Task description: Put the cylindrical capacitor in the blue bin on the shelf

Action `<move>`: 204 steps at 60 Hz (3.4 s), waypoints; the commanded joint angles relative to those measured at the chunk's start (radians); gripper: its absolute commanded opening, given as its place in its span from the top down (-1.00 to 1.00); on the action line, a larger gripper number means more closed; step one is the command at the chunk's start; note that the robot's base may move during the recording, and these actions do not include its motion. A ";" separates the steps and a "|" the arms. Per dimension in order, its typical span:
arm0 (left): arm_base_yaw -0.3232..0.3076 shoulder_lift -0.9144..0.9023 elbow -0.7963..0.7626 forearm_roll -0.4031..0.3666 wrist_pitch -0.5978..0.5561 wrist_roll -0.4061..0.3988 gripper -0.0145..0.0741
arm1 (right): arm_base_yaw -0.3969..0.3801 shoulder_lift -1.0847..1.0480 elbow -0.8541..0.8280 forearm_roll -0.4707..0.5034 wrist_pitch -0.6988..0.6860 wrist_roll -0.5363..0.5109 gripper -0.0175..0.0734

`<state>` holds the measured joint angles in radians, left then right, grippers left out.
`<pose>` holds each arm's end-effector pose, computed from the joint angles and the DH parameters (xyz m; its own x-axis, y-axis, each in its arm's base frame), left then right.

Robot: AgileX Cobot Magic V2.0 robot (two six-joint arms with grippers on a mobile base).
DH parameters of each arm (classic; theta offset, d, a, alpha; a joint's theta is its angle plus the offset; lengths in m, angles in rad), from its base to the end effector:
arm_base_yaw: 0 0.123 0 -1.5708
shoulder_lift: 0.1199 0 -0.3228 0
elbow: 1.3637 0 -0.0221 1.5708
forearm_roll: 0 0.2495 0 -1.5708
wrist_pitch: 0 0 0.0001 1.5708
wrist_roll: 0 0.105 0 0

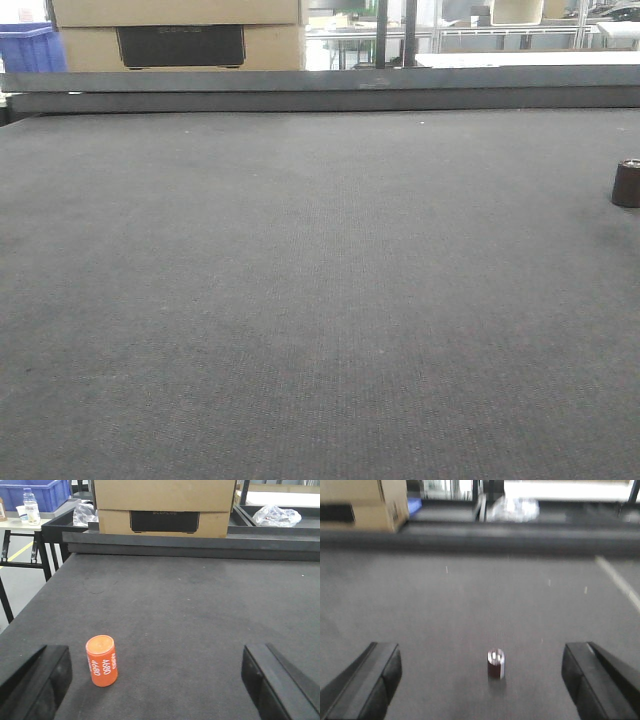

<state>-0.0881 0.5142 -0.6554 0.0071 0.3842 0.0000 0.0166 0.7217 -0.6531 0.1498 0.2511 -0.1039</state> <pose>0.0814 -0.0069 0.3759 -0.1540 0.0202 -0.9879 0.0864 0.9962 0.0069 0.1360 0.0062 0.3665 -0.2297 0.0374 -0.9725 -0.0432 0.9979 0.0486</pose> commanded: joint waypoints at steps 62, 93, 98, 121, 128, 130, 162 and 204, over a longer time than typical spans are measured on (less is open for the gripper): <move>-0.015 0.001 -0.008 -0.001 -0.014 0.000 -0.68 | -0.025 1.194 -0.095 0.043 -1.143 0.001 -0.59; -0.015 0.001 -0.008 -0.001 -0.009 0.000 -0.68 | -0.036 1.303 -0.164 0.043 -1.110 0.001 -0.26; -0.015 0.001 -0.008 -0.001 -0.009 0.000 -0.68 | -0.036 1.303 -0.164 0.043 -1.111 0.001 0.06; -0.015 0.077 0.123 0.072 -0.183 0.000 -0.68 | -0.036 1.189 -0.164 0.043 -1.086 0.001 0.98; -0.015 0.177 0.216 0.068 -0.424 0.000 -0.68 | -0.034 1.069 -0.164 0.043 -1.037 0.001 0.98; -0.015 0.217 0.240 0.065 -0.489 0.000 -0.68 | -0.034 1.037 -0.164 0.043 -1.018 0.001 0.98; 0.106 0.998 0.176 -0.077 -1.137 0.000 -0.68 | -0.032 0.617 -0.164 -0.007 -0.637 0.001 0.98; 0.141 1.415 -0.128 -0.189 -1.195 0.000 -0.68 | -0.032 0.570 -0.164 -0.011 -0.565 0.001 0.98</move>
<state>0.0386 1.9274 -0.7723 -0.1722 -0.7860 0.0000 -0.0166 1.3022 -0.8128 0.1484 -0.3028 -0.1039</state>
